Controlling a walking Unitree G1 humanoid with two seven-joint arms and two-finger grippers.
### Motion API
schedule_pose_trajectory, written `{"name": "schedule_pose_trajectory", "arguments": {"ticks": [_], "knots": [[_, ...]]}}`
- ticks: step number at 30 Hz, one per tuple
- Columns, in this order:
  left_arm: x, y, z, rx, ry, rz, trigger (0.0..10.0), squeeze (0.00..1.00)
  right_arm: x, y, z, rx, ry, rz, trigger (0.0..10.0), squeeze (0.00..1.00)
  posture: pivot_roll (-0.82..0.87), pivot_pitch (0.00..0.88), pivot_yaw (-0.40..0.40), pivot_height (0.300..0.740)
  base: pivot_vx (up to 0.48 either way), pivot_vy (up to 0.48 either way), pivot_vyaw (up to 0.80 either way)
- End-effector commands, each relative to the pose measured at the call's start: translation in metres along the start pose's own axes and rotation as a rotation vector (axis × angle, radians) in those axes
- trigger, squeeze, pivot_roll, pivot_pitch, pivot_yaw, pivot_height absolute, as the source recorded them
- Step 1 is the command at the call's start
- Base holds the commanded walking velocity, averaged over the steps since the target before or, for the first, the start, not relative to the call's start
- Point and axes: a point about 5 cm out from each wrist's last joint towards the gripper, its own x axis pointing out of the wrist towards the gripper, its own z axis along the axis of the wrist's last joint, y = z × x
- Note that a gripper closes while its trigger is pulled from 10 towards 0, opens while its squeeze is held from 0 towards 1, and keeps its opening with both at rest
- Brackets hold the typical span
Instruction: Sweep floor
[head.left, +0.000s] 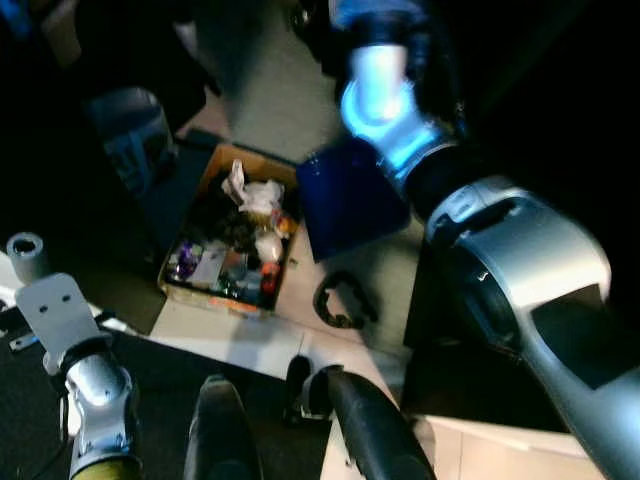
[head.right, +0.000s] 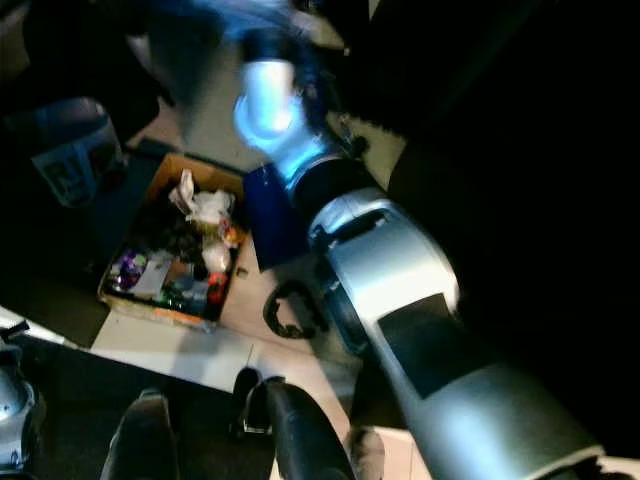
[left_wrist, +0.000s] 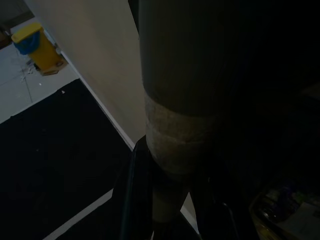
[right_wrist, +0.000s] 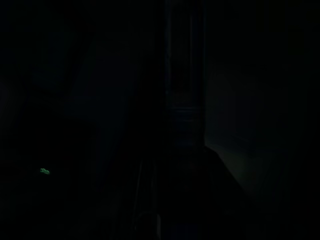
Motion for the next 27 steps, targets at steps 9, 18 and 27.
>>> {"name": "schedule_pose_trajectory", "arguments": {"ticks": [9, 18, 27], "knots": [[0.002, -0.021, -0.013, 0.037, 0.095, -0.097, 10.0, 0.00, 0.021, -0.082, -0.044, 0.104, 0.383, -0.235, 10.0, 0.00, 0.12, 0.063, -0.146, 0.740, 0.000, 0.000, 0.00], [0.007, -0.057, -0.001, 0.070, 0.074, -0.277, 10.0, 0.00, -0.021, -0.132, -0.100, 0.094, 0.594, -0.202, 10.0, 0.00, 0.11, 0.033, -0.104, 0.740, 0.000, 0.000, 0.00], [0.008, -0.079, 0.006, 0.032, 0.063, -0.424, 10.0, 0.00, -0.080, -0.152, -0.143, 0.074, 0.826, -0.240, 10.0, 0.00, 0.10, 0.035, -0.044, 0.740, 0.000, 0.000, 0.00]]}}
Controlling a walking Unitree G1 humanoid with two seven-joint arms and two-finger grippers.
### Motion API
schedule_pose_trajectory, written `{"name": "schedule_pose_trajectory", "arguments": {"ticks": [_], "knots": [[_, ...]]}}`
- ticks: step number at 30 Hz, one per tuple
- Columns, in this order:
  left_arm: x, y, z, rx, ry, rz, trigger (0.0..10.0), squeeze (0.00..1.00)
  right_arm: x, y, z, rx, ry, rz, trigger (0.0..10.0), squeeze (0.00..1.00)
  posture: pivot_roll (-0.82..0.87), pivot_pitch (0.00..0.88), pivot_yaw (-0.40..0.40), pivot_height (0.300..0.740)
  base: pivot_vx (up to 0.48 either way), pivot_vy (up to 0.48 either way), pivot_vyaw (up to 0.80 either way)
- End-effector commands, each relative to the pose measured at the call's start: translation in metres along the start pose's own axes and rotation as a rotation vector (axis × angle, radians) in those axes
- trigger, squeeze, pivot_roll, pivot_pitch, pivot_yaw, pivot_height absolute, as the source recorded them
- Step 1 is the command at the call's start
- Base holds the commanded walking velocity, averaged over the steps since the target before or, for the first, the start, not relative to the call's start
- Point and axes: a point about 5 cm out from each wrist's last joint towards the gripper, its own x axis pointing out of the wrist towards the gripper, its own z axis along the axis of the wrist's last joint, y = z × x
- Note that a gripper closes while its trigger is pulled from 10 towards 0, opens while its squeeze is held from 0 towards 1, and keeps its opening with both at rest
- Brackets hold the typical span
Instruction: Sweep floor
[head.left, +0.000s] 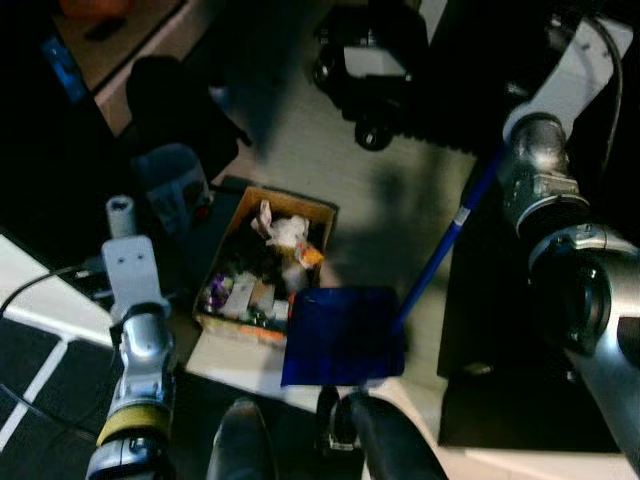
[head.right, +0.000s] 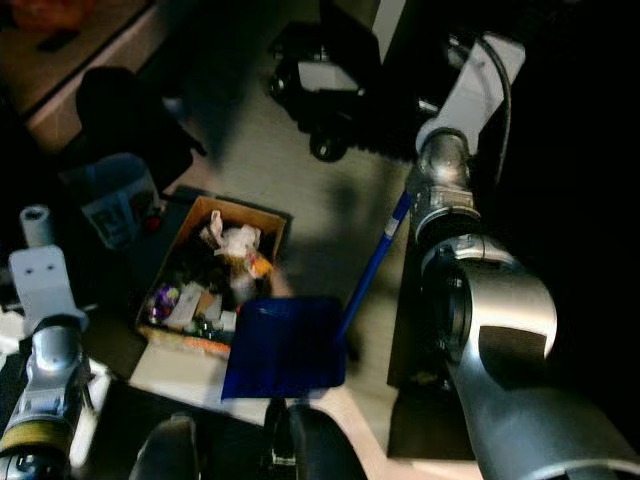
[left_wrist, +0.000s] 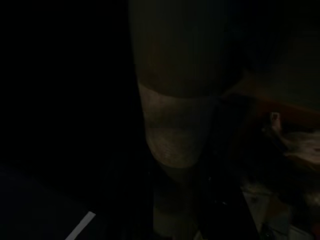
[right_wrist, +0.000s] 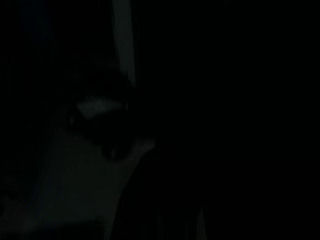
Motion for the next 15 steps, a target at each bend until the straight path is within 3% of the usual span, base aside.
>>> {"name": "schedule_pose_trajectory", "arguments": {"ticks": [1, 4, 9, 15], "knots": [[0.005, -0.004, 0.008, -0.006, -0.038, -0.038, 10.0, 0.00, -0.002, -0.006, -0.010, 0.010, 0.036, -0.001, 10.0, 0.00, 0.10, 0.035, -0.044, 0.740, 0.000, 0.000, 0.00], [0.007, -0.013, 0.010, 0.058, -0.051, -0.088, 10.0, 0.00, -0.009, -0.010, -0.034, -0.014, 0.099, 0.022, 10.0, 0.00, 0.09, 0.036, -0.018, 0.740, 0.000, 0.000, 0.00], [0.009, -0.029, 0.010, 0.046, -0.025, -0.165, 10.0, 0.00, -0.019, -0.018, -0.060, -0.080, 0.144, 0.013, 10.0, 0.00, 0.08, 0.041, 0.005, 0.740, 0.000, 0.000, 0.00], [0.011, -0.034, 0.011, 0.026, -0.021, -0.200, 10.0, 0.00, -0.021, -0.025, -0.064, -0.100, 0.118, -0.004, 10.0, 0.00, 0.06, 0.041, 0.011, 0.740, 0.000, 0.000, 0.00]]}}
